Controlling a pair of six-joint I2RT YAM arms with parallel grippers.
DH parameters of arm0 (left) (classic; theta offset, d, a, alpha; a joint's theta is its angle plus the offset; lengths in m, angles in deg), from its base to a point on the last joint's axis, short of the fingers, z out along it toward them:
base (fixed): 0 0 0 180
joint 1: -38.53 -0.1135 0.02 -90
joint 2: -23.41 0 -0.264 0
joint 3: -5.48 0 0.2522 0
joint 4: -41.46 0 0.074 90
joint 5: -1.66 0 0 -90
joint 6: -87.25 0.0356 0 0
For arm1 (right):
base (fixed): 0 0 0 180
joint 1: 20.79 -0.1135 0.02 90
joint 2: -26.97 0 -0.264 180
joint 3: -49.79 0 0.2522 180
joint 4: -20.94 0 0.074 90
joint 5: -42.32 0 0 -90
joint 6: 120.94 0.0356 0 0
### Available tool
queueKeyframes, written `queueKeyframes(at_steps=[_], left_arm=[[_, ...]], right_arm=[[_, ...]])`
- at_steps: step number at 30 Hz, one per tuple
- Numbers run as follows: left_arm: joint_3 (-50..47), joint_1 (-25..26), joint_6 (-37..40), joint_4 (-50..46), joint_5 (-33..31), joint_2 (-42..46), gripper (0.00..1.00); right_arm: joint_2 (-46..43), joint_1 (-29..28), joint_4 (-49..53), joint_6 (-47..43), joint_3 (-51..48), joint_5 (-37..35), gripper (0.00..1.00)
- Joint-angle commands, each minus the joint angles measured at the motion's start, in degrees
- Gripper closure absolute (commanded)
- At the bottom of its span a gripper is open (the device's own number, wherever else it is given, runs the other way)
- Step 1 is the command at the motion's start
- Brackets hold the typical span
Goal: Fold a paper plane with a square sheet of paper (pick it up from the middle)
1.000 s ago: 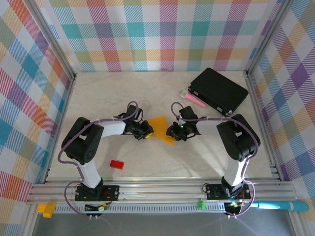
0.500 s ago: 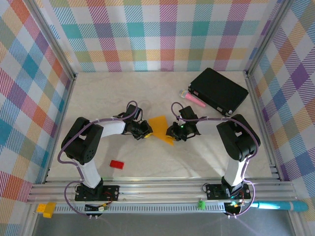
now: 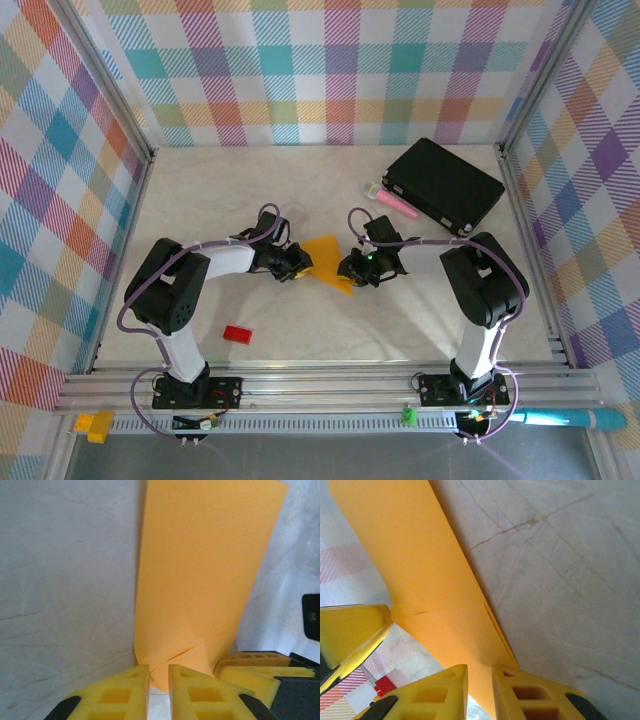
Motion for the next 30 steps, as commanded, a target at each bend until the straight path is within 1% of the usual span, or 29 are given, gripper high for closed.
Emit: queueKeyframes(at_steps=[1,3,7,12,14,19,24,30], left_arm=[[0.75,-0.59,0.82,-3.27,-1.81,1.52,0.82],[0.77,-0.59,0.54,-2.42,-0.92,1.04,0.82],[0.83,-0.57,-0.85,0.1,1.16,-0.37,0.85],[1.09,-0.57,-1.2,0.65,1.88,-1.14,0.87],[1.06,-0.57,-1.24,0.2,1.64,-1.23,0.86],[1.21,-0.57,-0.1,-3.24,-1.56,-0.29,0.84],[1.66,-0.6,0.85,-5.17,-2.39,0.06,0.84],[1.91,-0.57,-0.16,-2.26,0.02,-1.44,0.85]], right_arm=[[6.51,-0.62,7.07,-0.19,-3.04,-5.76,0.79],[6.53,-0.63,7.1,-0.21,-2.98,-5.78,0.79],[6.65,-0.63,7.16,-0.27,-2.87,-5.83,0.79],[6.61,-0.61,7.09,-0.25,-2.97,-5.89,0.79],[6.63,-0.66,7.03,-0.25,-2.95,-5.9,0.79],[6.63,-0.63,7.02,-0.29,-3.05,-5.89,0.79],[6.62,-0.62,7.02,-0.24,-3.14,-5.98,0.79],[6.86,-0.64,6.74,-0.15,-3.15,-5.85,0.79]])
